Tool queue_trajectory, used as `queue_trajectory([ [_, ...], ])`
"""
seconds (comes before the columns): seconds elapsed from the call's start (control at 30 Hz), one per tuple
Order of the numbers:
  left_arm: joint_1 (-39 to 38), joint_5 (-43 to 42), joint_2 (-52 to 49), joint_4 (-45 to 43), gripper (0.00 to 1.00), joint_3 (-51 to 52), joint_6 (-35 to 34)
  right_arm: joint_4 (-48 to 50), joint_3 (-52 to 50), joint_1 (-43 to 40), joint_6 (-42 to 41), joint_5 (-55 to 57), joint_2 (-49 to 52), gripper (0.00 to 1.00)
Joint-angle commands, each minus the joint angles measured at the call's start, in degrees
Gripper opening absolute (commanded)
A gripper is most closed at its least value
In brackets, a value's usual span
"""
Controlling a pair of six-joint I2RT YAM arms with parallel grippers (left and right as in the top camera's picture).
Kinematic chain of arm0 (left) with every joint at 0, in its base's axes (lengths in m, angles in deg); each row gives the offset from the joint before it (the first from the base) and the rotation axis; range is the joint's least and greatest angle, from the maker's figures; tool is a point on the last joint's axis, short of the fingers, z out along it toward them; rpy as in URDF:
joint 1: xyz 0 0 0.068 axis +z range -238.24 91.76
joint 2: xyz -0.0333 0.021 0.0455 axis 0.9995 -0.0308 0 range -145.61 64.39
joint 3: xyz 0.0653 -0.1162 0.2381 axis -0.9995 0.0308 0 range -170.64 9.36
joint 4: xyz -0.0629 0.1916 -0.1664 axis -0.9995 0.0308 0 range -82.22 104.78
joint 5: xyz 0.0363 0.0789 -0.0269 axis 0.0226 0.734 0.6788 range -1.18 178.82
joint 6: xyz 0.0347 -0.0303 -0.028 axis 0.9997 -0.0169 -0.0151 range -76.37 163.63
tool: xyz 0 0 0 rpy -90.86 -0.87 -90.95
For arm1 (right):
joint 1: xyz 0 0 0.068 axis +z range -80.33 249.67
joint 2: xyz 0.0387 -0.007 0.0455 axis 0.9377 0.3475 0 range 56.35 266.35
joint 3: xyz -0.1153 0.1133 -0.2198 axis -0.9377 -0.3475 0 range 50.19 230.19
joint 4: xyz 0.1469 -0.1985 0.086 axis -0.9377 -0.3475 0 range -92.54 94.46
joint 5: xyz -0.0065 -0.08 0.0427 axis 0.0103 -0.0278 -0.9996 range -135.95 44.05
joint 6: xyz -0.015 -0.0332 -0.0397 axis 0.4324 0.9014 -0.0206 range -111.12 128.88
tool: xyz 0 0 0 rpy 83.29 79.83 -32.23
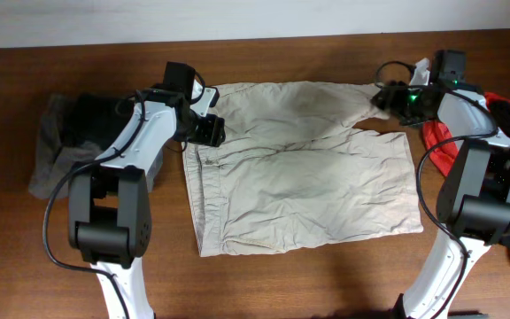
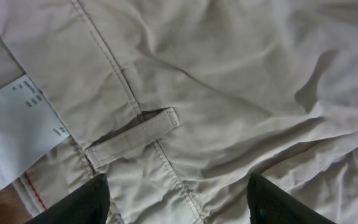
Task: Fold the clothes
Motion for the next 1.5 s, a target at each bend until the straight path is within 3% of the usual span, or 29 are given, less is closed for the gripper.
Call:
queue_trajectory([
  [0.0,0.04,-0.63,-0.50,-0.48,0.71,-0.79,0.92,1.46,0.50,0.37,0.81,-9.79,0.09,0.23],
  [0.13,0.02,-0.63,-0.50,-0.46,0.70,-0.79,0.92,1.60,2.01,0.09,0.83,-12.96,-0.26,0.04],
  [0.37,0.02,-0.63,-0.50,-0.44,0.70,-0.79,0.92,-1.66,9.35,-0.52,0.81,-13.79,-3.08,0.04],
  [0.6,0.04,-0.63,-0.50,-0.46,0.71,-0.79,0.92,-19.52,24.61,0.63,0.79,-12.37,-3.26,0.04],
  [0.8,0.04,-0.63,-0.50,-0.48,0.71,-0.79,0.92,-34.86,35.50,2.91,-0.57,6.73,-3.26,0.04],
  [0.93,0.04,-0.63,-0.50,-0.55,0.71,-0.79,0.92,-35.39,35.43,4.94,0.48,13.35,-3.06,0.22],
  [0.97,0.04,-0.63,-0.50,-0.59,0.71,-0.79,0.92,-34.80,34.91,5.40,0.66,14.32,-2.95,0.35],
  [1.03,0.04,-0.63,-0.50,-0.63,0.71,-0.79,0.92,-33.09,33.73,6.14,0.66,15.91,-2.73,0.43],
  [1.1,0.02,-0.63,-0.50,-0.61,0.71,-0.79,0.92,-30.75,33.00,6.71,1.07,19.12,-1.68,0.59],
  [1.17,0.02,-0.63,-0.50,-0.61,0.71,-0.79,0.92,-30.34,32.98,6.47,1.07,22.05,-0.59,0.68],
  [1.33,0.02,-0.66,-0.50,-0.46,0.71,-0.79,0.92,-33.20,32.98,3.72,3.23,22.58,1.66,0.82],
  [1.47,0.02,-0.63,-0.50,-0.48,0.71,-0.79,0.92,-37.16,32.72,1.18,6.25,22.21,2.82,0.84],
])
